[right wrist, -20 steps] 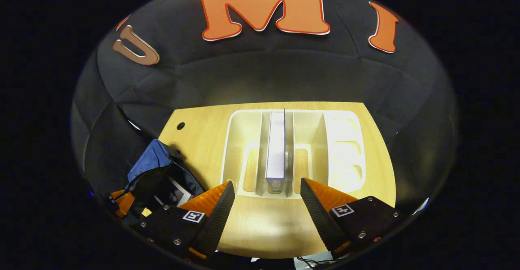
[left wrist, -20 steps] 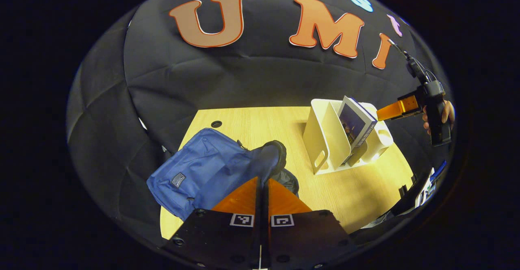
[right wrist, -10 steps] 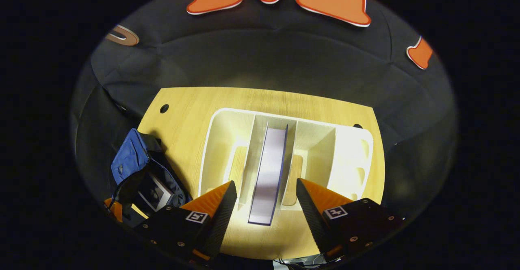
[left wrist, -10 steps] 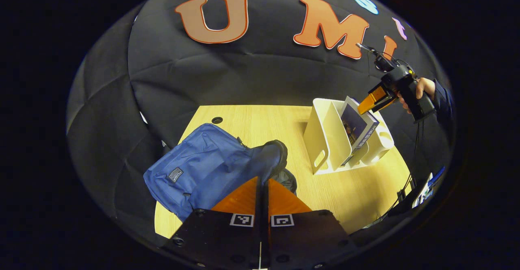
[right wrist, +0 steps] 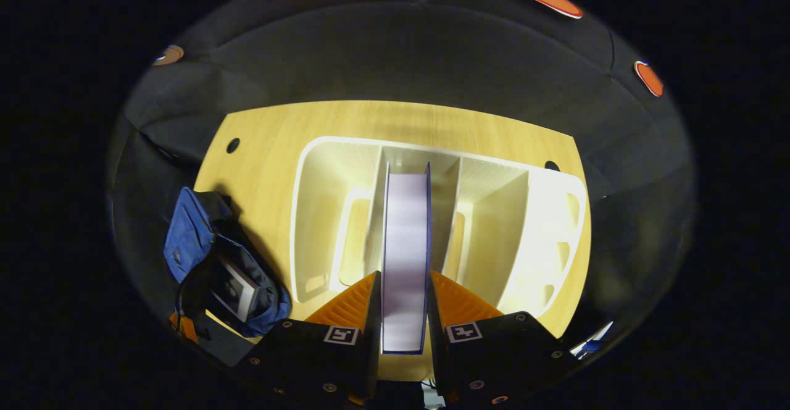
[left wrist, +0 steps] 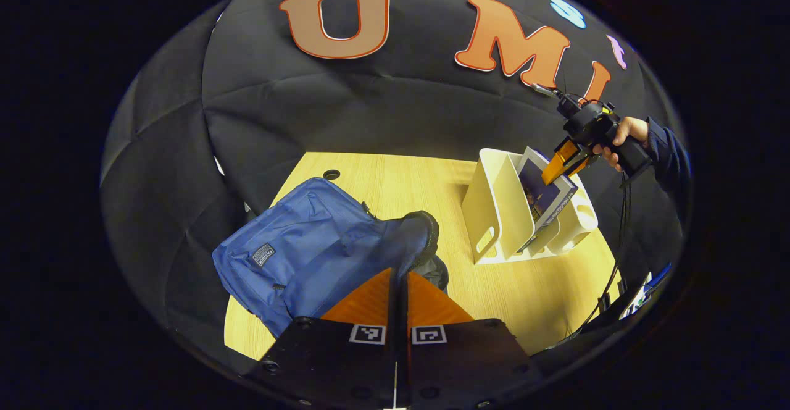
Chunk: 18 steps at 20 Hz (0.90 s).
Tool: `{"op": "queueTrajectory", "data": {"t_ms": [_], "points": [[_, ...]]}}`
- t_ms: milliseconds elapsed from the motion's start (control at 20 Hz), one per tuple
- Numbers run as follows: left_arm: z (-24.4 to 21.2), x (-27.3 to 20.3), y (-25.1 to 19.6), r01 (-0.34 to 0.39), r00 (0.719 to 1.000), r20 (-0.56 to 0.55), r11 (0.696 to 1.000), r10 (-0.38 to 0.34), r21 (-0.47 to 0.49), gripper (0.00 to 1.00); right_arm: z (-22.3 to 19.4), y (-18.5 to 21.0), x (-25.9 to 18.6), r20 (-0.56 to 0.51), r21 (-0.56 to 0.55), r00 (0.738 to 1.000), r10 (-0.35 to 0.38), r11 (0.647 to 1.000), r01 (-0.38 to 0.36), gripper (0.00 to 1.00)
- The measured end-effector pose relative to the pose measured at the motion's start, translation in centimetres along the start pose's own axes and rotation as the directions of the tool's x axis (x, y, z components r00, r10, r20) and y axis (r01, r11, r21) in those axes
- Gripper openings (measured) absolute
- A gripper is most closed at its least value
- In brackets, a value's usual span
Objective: Open the schoolbag, grab two books from the bookshelf and put them into the schoolbag.
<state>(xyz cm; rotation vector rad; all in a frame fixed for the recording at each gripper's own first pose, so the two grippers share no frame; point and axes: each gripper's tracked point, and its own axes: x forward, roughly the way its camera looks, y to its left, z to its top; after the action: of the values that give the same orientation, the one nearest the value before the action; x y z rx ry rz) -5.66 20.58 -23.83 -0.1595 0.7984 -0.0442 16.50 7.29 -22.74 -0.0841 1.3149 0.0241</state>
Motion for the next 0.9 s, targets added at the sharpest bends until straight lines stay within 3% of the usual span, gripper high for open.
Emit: {"op": "queueTrajectory", "data": {"t_ms": [300, 900], "points": [[-0.8, 0.3, -0.1, 0.014, 1.0, -0.002, 1.0, -0.014, -0.016, 0.01, 0.0, -0.4, -1.4, -0.004, 0.054, 0.998, 0.058, 0.997, -0.057, 0.29], [-0.4, 0.2, 0.0, 0.026, 1.0, -0.001, 1.0, -0.026, 0.004, 0.01, 0.1, -2.8, -12.8, 0.175, 0.01, 0.981, 0.082, 0.996, -0.086, 0.29]]}}
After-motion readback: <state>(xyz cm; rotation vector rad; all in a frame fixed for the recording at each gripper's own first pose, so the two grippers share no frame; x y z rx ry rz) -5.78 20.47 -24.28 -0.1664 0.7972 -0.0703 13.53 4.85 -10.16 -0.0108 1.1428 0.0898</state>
